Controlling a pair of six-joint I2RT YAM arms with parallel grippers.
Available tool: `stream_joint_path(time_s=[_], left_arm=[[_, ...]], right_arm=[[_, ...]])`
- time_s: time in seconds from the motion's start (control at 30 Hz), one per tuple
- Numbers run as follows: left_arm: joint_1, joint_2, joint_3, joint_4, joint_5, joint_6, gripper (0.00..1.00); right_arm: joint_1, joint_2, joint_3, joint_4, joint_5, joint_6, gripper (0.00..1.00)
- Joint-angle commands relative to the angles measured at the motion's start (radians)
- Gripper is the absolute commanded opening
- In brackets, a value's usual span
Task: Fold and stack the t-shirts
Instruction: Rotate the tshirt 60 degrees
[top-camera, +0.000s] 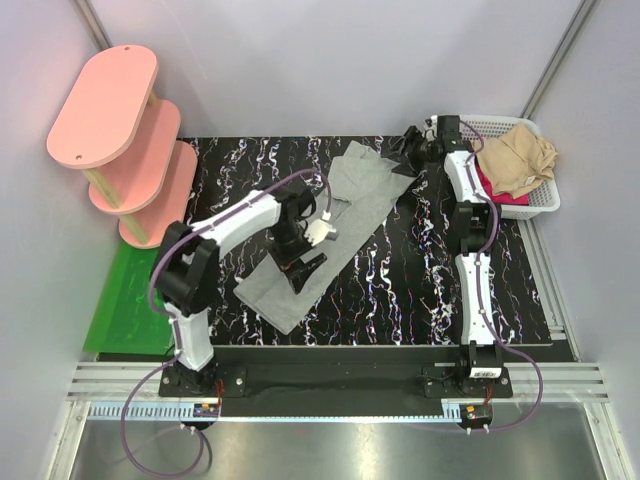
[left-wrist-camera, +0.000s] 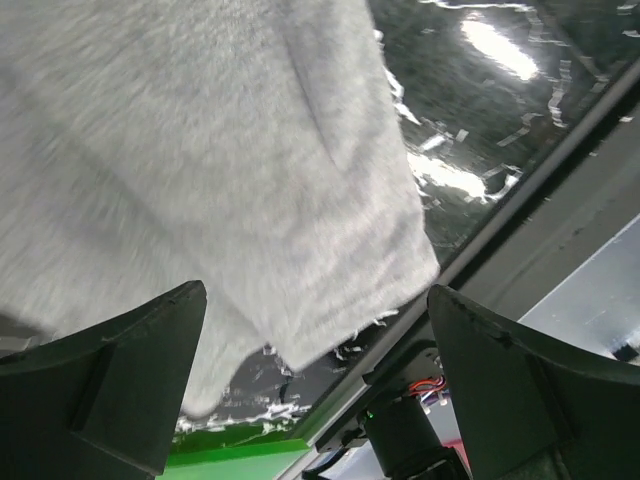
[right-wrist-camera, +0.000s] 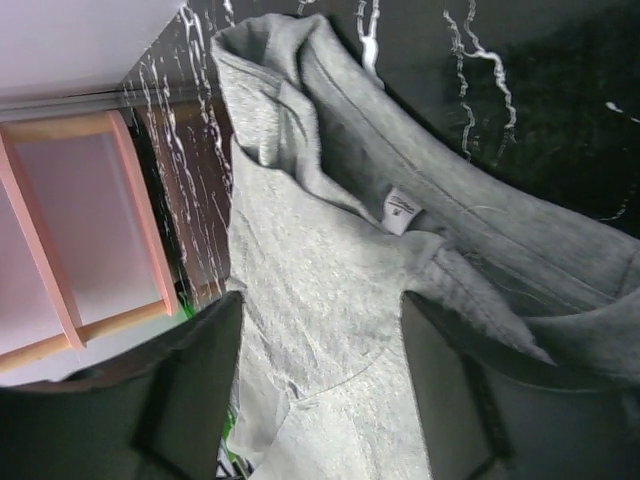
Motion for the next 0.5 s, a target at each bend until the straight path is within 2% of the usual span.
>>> stream_joint_path(time_s=[0.0,0.03,0.07,0.1,0.17,0.23,0.27,0.3,0.33,0.4,0.43,0.47], left_arm=[[0.017,-0.209,0.08,-0.057,0.026,-0.023,0.99],[0.039,-0.279,0.087,-0.051,-0.006,-0.037,0.99],[0.053,-0.318,0.095,-0.026,-0.034,-0.052,0.99],[0.069,-0.359,0.103,-0.005,-0.06,-0.087,0.99],[0.149,-0.499,0.091,0.064,-0.117,-0.114,0.99],[0.256,-0.617,0.08,0.092,-0.145,-0.132,0.99],[0.293,-0.655,0.045,0.122,-0.157,-0.132,0.99],[0.362,-0.726,0.02,0.136,-0.166,-0.12,0.99],[0.396,-0.758,-0.007,0.156,-0.172,-0.108,0.99],[0.494,-0.835,-0.098,0.164,-0.16,-0.071,0.99],[0.526,-0.855,-0.132,0.181,-0.142,-0.063,0.99],[0.56,-0.876,-0.199,0.192,-0.123,-0.06,0.99]], right_arm=[[0.031,-0.198,-0.024,0.02,0.053,-0.097,0.95],[0.048,-0.284,-0.038,-0.018,0.106,-0.142,1.0],[0.097,-0.33,-0.079,-0.058,0.169,-0.229,1.0],[0.125,-0.376,-0.108,-0.115,0.299,-0.271,1.0],[0.19,-0.522,-0.227,-0.161,0.45,-0.362,1.0],[0.301,-0.67,-0.337,-0.18,0.671,-0.398,1.0],[0.348,-0.715,-0.448,-0.184,0.77,-0.441,1.0],[0.469,-0.761,-0.508,-0.181,0.972,-0.466,1.0],[0.531,-0.839,-0.567,-0.177,1.065,-0.484,1.0],[0.658,-0.907,-0.738,-0.157,1.212,-0.515,1.0],[0.765,-0.964,-0.792,-0.151,1.227,-0.515,1.0],[0.821,-0.987,-0.887,-0.141,1.233,-0.477,1.0]])
